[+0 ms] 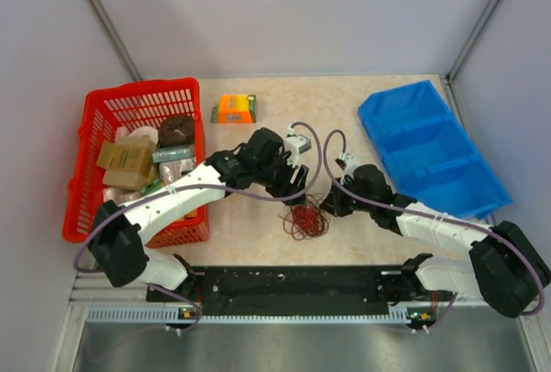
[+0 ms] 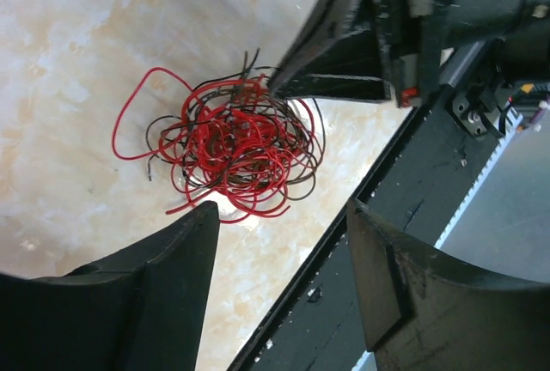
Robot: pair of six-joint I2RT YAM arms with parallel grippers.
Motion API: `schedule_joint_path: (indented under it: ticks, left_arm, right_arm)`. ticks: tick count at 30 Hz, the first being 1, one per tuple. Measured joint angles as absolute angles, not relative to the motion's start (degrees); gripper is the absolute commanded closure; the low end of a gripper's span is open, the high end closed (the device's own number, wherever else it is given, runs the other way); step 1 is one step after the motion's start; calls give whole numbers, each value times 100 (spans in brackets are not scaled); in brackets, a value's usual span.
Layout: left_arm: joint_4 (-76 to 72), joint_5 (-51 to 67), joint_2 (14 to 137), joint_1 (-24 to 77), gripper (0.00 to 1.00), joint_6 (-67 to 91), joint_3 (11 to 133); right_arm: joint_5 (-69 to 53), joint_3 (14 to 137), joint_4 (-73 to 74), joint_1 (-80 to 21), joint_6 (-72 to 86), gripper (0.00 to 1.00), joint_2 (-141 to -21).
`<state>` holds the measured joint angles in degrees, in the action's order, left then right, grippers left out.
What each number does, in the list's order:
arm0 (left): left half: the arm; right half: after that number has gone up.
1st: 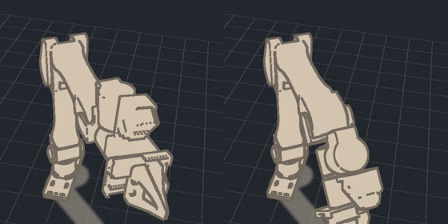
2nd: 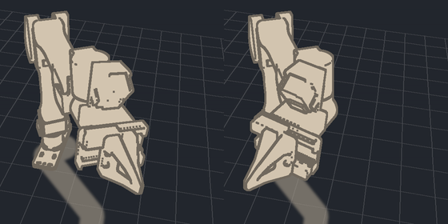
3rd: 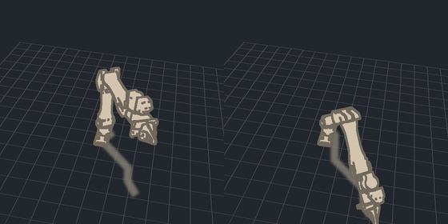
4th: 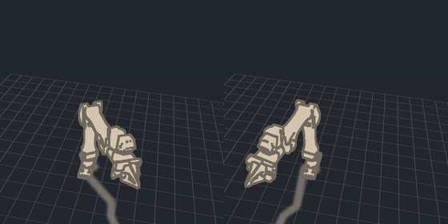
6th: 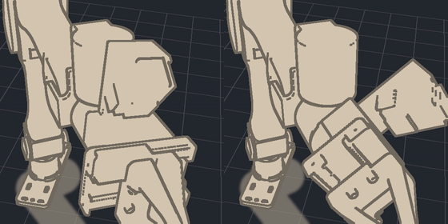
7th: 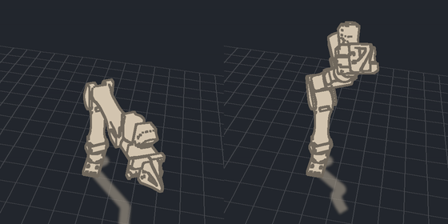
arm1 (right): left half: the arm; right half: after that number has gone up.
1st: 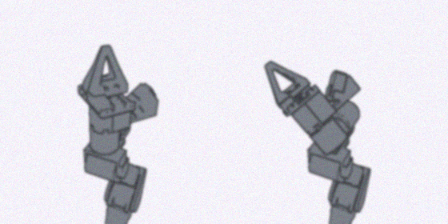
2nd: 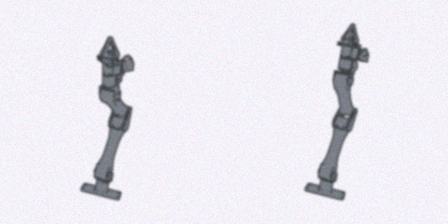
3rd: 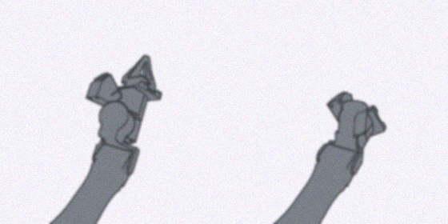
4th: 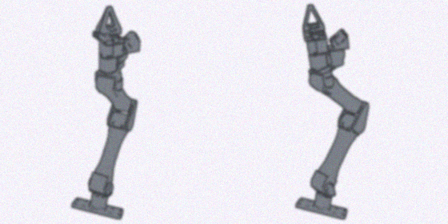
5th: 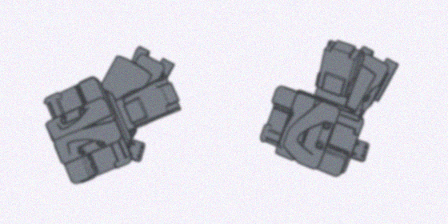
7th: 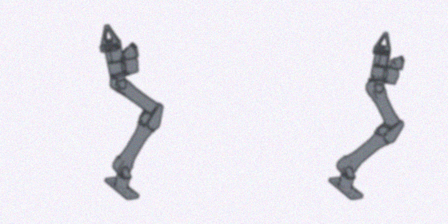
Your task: Untangle the cables
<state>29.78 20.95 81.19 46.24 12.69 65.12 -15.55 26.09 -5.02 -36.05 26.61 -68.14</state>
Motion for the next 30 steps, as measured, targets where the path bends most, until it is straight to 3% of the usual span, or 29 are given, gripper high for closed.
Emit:
schedule_joint_path:
  ticks: [3, 10, 20, 21, 30]
  left_arm:
    - [3039, 1782, 8121, 4624, 30, 1431, 6602]
    - [2982, 1555, 8152, 4619, 35, 1485, 6598]
    - [2585, 2182, 8147, 4521, 24, 1610, 6213]
    - [2488, 2296, 8134, 4501, 15, 1651, 6143]
    - [2202, 2515, 8095, 4342, 21, 1938, 5944]
  right_arm:
    - [-1481, 2611, -403, -3627, 2862, 100, -6436]
    - [-1636, 3111, -163, -3695, 3496, 100, -5330]
    - [-2128, 4062, -298, -4128, 4156, 100, -5037]
    - [-2158, 4062, -344, -4156, 4217, 100, -5037]
    - [-2261, 4311, -222, -4359, 4536, 100, -5011]
